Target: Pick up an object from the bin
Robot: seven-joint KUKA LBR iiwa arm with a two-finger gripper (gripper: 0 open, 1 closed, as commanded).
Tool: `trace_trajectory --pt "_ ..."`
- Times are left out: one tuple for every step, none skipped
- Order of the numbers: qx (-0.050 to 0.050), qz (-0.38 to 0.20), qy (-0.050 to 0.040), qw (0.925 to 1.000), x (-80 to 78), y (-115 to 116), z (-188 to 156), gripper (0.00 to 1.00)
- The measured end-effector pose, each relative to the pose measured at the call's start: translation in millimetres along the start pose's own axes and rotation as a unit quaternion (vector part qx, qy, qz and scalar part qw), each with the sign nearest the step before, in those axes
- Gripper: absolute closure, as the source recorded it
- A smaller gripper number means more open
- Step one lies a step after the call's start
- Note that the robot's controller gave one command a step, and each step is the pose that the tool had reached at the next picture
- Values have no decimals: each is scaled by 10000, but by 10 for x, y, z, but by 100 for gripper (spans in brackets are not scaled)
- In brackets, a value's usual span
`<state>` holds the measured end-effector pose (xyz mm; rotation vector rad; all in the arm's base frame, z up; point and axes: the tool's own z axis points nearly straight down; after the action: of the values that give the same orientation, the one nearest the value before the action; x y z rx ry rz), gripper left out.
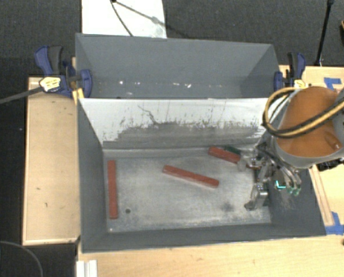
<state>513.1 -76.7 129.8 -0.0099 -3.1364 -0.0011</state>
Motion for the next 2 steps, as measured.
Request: trace_trajectory --pt "-25 170 -38 9998 -513 858 620 0" --pt "0 190 -49 9998 -514 795 587 100"
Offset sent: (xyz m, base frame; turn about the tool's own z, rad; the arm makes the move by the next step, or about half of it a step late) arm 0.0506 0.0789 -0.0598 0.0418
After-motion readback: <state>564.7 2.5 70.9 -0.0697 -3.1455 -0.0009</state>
